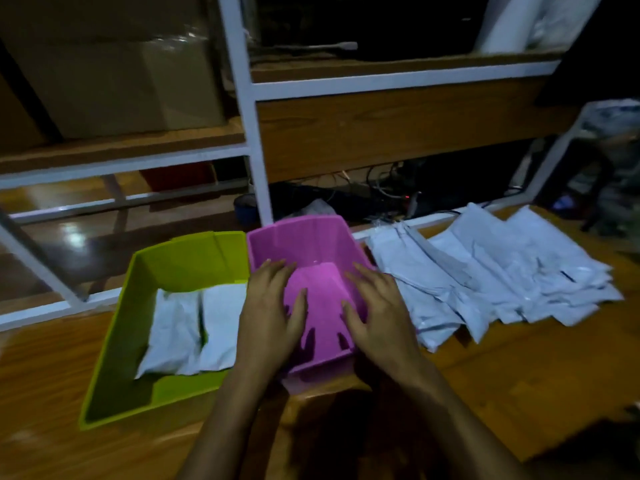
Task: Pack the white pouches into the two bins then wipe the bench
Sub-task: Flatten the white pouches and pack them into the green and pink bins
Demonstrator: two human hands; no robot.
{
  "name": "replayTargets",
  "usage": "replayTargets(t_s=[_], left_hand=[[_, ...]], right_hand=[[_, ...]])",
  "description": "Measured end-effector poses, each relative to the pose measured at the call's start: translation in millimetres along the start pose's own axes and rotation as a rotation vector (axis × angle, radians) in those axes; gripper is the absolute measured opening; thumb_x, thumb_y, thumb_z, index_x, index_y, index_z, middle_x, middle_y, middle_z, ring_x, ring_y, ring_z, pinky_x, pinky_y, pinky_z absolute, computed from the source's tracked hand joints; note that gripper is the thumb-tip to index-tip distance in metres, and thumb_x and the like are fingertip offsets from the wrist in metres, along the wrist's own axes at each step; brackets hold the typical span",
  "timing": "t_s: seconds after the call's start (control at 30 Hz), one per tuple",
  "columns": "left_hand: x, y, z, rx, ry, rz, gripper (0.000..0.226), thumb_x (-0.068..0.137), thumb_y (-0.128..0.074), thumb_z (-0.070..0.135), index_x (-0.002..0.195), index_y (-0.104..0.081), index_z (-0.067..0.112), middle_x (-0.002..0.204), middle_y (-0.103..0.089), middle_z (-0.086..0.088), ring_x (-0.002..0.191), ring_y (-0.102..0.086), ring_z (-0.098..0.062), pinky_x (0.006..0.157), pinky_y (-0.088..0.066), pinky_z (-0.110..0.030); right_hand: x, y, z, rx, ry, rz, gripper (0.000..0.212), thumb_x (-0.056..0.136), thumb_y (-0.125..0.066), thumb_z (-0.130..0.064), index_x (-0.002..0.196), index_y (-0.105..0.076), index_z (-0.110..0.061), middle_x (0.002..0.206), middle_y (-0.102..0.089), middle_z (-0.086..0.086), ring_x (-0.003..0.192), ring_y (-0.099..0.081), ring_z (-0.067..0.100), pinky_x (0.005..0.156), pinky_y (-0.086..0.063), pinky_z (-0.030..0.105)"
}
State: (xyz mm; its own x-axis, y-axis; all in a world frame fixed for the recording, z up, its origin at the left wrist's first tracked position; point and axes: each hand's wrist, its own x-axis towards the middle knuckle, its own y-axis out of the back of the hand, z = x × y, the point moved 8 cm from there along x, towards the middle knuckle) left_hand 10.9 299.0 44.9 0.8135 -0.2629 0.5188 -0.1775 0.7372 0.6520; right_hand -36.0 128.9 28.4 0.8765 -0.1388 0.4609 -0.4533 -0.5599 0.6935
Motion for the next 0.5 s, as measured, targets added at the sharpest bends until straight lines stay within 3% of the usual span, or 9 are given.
replayTargets(t_s=[0.3,0.5], left_hand=[[47.1,-146.0,111.8,0.015,-0.060,-0.118,0.044,0.089,-0.048,0.034,0.121,-0.060,0.006,0.122,-0.057,-0.011,0.118,-0.049,-0.027,0.097,-0.036,-0.027],[94.3,-238.4,127.6,0.138,0.028,-0.205,0.046,0.086,-0.048,0.027,0.122,-0.060,0.002,0.118,-0.059,-0.019,0.113,-0.051,-0.037,0.096,-0.042,-0.043]], right_hand=[[6.4,103.8,175.0,-0.125,-0.150,-0.027,0.044,0.090,-0.052,-0.032,0.131,-0.057,-0.015,0.139,-0.051,0.005,0.130,-0.039,0.025,0.097,-0.043,0.039],[39.7,116.7,269.7,-0.100,-0.193,-0.125,0.052,0.089,-0.042,-0.040,0.130,-0.057,-0.011,0.139,-0.052,0.010,0.128,-0.042,0.029,0.104,-0.039,0.039]])
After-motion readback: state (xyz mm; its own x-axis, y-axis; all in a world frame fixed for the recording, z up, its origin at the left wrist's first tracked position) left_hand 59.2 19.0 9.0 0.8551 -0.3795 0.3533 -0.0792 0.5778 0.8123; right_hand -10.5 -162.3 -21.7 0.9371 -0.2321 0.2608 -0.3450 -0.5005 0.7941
